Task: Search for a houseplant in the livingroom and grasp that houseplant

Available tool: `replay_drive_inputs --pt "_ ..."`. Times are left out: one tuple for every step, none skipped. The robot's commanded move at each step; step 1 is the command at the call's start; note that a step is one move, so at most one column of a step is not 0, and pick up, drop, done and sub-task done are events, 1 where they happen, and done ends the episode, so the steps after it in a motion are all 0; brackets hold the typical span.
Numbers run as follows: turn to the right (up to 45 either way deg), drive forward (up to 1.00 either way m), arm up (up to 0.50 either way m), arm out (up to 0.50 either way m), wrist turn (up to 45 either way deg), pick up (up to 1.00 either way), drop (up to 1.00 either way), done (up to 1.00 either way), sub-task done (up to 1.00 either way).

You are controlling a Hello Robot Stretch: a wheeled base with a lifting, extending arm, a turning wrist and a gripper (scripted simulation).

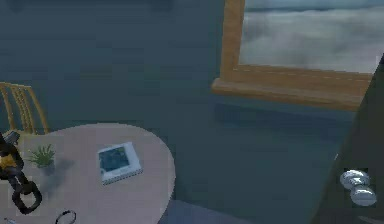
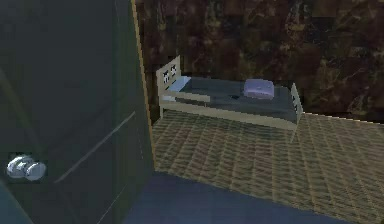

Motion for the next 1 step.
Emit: replay_drive_inputs --pt "0.0 0.25 0.0 0.0 0.0 0.0 0.0 0.0 0.0"
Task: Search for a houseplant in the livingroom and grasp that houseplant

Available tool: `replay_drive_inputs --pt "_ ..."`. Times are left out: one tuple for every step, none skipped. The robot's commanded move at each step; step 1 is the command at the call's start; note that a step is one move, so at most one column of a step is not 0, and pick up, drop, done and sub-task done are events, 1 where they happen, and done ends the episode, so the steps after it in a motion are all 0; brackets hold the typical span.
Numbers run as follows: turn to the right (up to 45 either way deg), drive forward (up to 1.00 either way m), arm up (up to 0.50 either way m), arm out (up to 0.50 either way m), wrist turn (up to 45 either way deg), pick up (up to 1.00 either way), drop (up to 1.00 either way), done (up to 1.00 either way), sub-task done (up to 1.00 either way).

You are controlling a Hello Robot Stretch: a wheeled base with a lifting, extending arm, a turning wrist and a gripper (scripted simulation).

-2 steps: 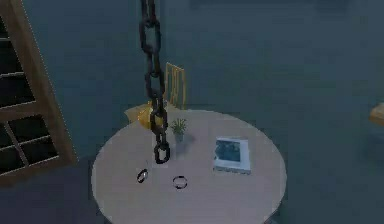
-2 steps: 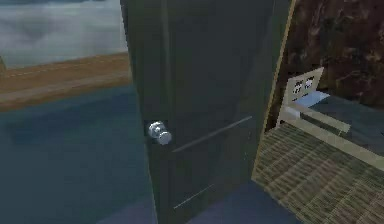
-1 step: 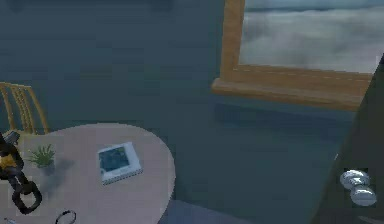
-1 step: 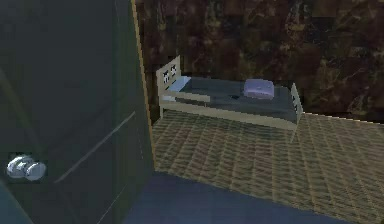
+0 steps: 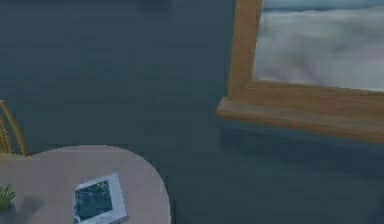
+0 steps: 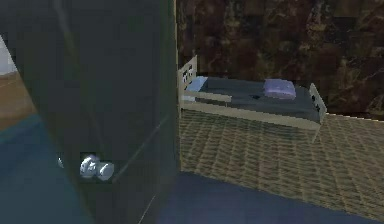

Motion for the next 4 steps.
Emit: replay_drive_inputs --pt "-45.0 0.0 0.0 0.0 0.0 0.0 0.0 0.0 0.0" --pt "-45.0 0.0 0.0 0.0 0.0 0.0 0.0 0.0 0.0" --pt "-45.0 0.0 0.0 0.0 0.0 0.0 0.0 0.0 0.0" --pt "-24.0 0.0 0.0 0.0 0.0 0.0 0.0 0.0 0.0"
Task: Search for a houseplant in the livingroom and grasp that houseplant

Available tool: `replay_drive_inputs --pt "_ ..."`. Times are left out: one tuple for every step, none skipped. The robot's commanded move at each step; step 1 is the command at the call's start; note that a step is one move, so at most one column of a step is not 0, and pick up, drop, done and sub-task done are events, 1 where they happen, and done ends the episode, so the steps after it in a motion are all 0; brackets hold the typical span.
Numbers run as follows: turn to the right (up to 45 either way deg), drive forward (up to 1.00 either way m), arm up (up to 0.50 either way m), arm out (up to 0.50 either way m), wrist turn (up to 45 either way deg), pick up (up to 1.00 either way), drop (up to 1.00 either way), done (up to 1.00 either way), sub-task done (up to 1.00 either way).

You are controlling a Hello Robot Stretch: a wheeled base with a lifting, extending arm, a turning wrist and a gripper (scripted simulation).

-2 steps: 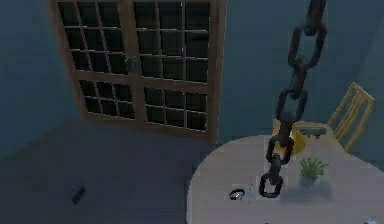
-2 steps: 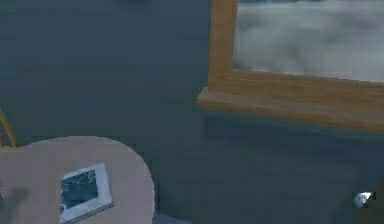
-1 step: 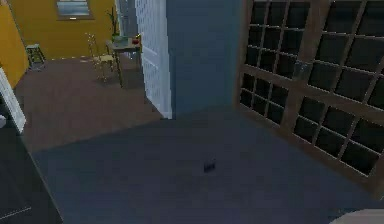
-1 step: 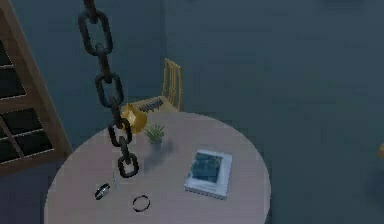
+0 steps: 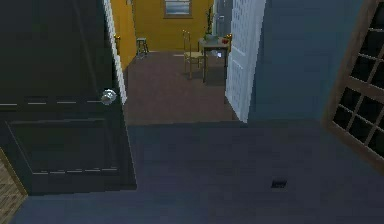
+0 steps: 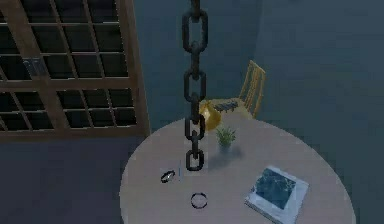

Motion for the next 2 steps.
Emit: replay_drive_inputs --pt "0.0 0.05 0.0 0.0 0.0 0.0 0.0 0.0 0.0" --pt "33.0 0.0 0.0 0.0 0.0 0.0 0.0 0.0 0.0"
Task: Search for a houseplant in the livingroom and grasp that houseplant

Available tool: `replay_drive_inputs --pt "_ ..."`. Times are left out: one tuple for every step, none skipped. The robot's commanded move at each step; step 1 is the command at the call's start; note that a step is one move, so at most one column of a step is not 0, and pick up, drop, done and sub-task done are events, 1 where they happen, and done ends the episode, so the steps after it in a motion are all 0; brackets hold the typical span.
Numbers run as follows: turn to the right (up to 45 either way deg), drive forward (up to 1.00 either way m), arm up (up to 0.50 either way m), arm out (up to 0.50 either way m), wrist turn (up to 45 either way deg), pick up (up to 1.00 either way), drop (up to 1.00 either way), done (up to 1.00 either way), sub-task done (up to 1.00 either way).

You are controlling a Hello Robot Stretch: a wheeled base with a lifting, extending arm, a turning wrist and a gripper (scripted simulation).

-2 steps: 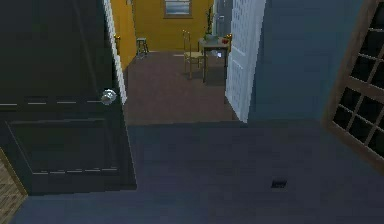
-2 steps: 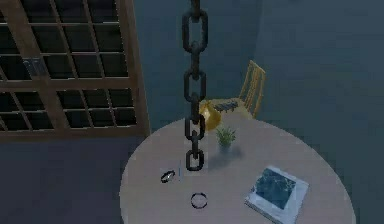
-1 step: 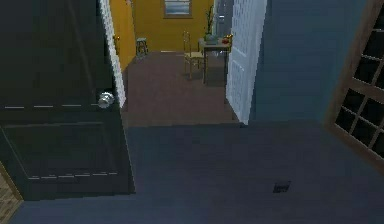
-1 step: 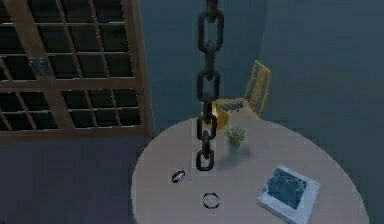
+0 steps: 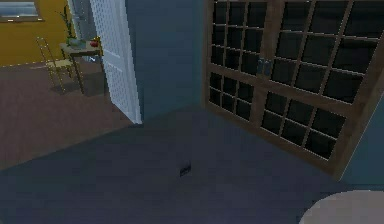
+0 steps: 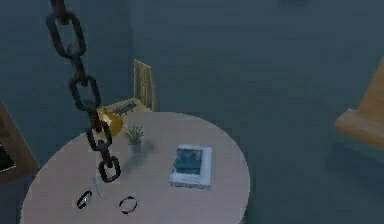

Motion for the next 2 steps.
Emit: replay_drive_inputs --pt "0.0 0.35 0.0 0.0 0.0 0.0 0.0 0.0 0.0" --pt "0.0 0.0 0.5 0.0 0.0 0.0 0.0 0.0 0.0"
